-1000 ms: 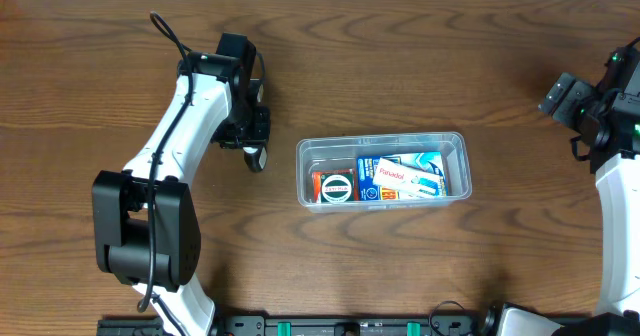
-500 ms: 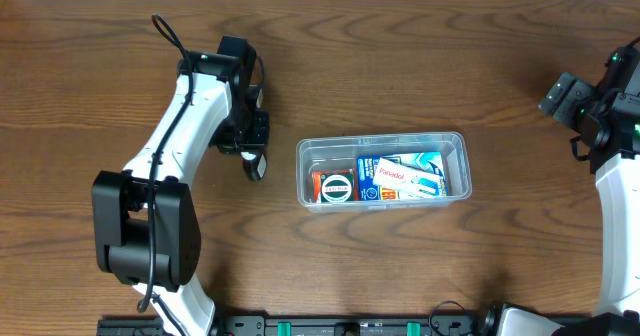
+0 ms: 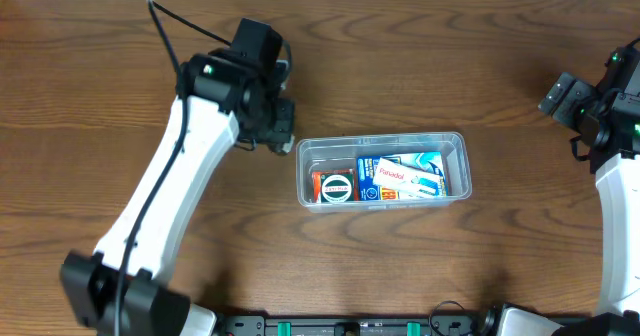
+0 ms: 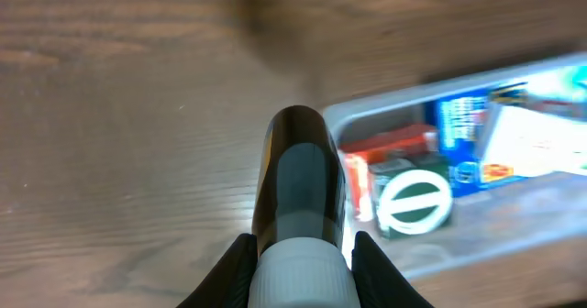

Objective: Pack container
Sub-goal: 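Carry the dark bottle with the left gripper over the container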

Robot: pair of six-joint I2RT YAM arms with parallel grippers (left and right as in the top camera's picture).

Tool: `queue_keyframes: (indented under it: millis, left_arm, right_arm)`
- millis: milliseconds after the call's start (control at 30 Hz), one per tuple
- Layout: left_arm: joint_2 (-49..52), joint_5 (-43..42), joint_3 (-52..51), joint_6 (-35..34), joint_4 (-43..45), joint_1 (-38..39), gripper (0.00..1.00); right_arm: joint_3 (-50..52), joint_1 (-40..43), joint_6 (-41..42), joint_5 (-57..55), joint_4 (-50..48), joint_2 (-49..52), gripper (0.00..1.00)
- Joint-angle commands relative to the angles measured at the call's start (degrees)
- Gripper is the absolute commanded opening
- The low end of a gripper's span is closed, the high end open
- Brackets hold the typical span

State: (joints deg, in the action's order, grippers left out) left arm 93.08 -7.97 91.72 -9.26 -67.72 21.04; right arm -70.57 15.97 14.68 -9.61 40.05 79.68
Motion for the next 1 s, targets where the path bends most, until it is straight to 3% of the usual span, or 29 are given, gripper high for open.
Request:
queue_keyframes:
  millis: [0,633,967]
  left_arm:
    - [-2.8,-0.4,1.1,-2.9,-0.4,2.3,0.10]
    - [-0.9,2.7,1.0,-8.1,2.8,14.8,0.10]
    - [6.5,7.6,0.9,-8.9,4.0,15.9,0.10]
  right_arm:
    - [-0.7,0.3,0.7,0.0,0.1,0.0,0.99]
    - [-0.7,0.3,0.7,0.0,0.1,0.0,0.99]
    - [-0.7,0.3,0.7,0.0,0.1,0.0,0.99]
